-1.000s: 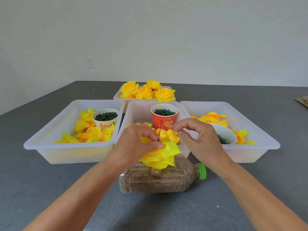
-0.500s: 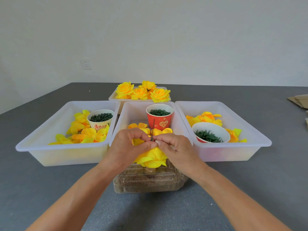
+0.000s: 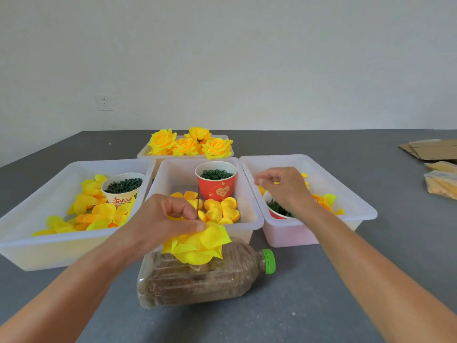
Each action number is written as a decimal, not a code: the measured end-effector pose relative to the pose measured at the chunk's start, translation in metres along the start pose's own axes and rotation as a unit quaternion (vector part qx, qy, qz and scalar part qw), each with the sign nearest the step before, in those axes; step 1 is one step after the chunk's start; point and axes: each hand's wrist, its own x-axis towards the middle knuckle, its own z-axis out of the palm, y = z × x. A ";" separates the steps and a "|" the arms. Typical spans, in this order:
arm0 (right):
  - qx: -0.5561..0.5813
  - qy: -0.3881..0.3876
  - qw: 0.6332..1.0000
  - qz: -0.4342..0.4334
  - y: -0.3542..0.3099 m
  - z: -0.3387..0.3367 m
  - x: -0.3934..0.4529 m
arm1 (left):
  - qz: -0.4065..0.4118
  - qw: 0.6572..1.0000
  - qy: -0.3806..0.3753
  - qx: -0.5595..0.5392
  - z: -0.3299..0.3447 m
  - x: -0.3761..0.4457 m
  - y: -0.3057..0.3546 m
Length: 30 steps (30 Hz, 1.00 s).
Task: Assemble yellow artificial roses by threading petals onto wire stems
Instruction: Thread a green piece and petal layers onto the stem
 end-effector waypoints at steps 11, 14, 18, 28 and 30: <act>-0.195 -0.059 0.971 0.122 0.020 -0.002 0.058 | 0.006 0.998 -0.050 -0.033 -0.005 0.008 -0.006; -0.289 -0.142 0.936 0.142 0.019 0.011 0.071 | 0.020 0.998 -0.049 -0.033 -0.006 0.010 -0.009; -0.379 -0.219 0.884 0.166 0.021 0.031 0.092 | 0.036 0.998 -0.054 -0.026 -0.007 0.013 -0.013; -0.432 -0.161 0.877 0.137 0.049 0.053 0.106 | 0.048 0.997 -0.052 -0.044 -0.008 0.014 -0.020; -0.419 -0.117 0.892 0.119 0.054 0.052 0.106 | 0.049 0.996 -0.055 -0.050 -0.008 0.013 -0.019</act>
